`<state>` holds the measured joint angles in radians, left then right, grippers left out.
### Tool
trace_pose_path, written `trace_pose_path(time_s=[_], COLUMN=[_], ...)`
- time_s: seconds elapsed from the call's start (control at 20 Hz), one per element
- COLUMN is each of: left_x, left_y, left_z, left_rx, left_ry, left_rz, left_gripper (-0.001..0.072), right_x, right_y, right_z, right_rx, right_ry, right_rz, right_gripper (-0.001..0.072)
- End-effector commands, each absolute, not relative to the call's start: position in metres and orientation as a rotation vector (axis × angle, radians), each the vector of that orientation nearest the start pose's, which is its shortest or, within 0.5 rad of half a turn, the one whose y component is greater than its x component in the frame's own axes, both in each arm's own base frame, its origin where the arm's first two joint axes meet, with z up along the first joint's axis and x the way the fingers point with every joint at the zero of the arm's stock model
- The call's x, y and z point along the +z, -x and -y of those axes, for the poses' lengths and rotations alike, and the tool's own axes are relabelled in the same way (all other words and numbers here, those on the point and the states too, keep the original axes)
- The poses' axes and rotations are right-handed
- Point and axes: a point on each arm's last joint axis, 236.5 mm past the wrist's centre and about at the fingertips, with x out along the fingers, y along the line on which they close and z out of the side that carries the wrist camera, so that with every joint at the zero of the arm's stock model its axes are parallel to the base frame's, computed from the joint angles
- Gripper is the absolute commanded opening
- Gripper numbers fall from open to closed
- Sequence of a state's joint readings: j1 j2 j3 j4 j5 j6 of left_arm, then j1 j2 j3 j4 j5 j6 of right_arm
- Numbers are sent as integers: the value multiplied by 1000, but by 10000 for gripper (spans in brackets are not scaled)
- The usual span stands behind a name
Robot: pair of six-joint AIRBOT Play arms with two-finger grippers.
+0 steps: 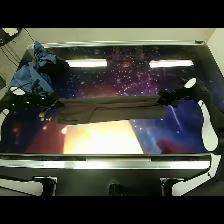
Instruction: Fold the shirts.
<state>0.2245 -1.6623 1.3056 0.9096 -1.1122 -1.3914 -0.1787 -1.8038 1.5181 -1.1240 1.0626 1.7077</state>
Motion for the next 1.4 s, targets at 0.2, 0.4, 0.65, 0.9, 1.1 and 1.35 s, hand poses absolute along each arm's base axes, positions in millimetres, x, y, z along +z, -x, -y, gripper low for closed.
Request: trace_pose_path(time_s=[0.2,0.4,0.65,0.9,1.1,1.35], left_x=[-50,-10,33,53,42,6], left_y=[-436,-444,-436,-426,-425,-425], left_z=[27,23,47,84,135,244], left_rx=[-262,-265,-333,-415,-491,-530], left_ry=[701,655,595,526,465,456], left_rz=[-1401,-1291,-1238,-1228,-1243,-1224], left_gripper=[275,274,273,266,261,30], right_x=[-54,-75,-89,-97,-58,49], right_y=[-491,-460,-477,-505,-502,-459], right_z=[28,53,2,-30,-42,-65], right_rx=[18,-7,156,150,232,395], right_ry=[-723,-812,-915,-878,-800,-620], right_rz=[-1281,-1402,-1401,-1329,-1289,-1242], right_gripper=[660,678,688,347,60,59])
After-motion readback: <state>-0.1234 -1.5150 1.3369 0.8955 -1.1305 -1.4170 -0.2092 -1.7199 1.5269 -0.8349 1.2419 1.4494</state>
